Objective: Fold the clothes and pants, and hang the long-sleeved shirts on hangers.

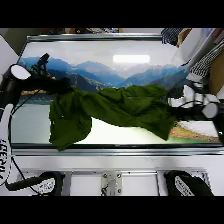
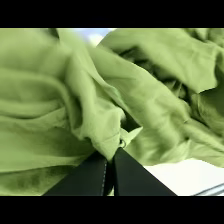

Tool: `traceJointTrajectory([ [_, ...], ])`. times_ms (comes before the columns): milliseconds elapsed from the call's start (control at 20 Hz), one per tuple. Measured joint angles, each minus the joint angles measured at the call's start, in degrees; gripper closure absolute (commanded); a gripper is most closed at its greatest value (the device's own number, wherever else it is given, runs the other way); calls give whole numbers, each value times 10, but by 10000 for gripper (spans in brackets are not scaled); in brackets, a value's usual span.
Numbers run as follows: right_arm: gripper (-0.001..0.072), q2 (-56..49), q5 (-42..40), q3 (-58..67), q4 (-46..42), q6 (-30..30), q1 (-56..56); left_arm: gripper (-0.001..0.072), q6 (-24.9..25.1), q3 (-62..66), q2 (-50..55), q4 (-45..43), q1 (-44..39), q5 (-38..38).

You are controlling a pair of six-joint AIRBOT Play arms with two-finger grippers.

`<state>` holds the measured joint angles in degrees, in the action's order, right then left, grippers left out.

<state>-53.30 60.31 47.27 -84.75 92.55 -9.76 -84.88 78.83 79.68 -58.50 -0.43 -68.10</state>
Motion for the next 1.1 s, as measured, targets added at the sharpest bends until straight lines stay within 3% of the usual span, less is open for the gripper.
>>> traceJointTrajectory([
  [100,689,35,19,5,-22,3,-66,682,1,41,19,-1,-51,12],
  [150,623,50,26,6,-27,3,-91,353,4,66,31,-1,-73,14],
  [200,347,63,30,7,-27,3,-108,-13,5,90,43,-2,-90,19],
  [250,6,74,35,8,-24,3,-120,32,5,114,55,-3,-103,20],
  [450,-3,110,40,15,5,-24,-143,30,-2,159,60,-13,-94,13],
  [600,0,139,42,22,16,-53,-148,30,-24,108,7,-60,-38,-5],
  [800,18,171,42,26,58,-92,-139,30,-46,-61,-99,-115,69,-26],
  [900,133,176,42,27,86,-111,-114,30,-52,-151,-144,-124,118,-28],
  [1100,133,161,40,37,116,-128,-17,30,-57,-316,-211,-133,189,-17],
])
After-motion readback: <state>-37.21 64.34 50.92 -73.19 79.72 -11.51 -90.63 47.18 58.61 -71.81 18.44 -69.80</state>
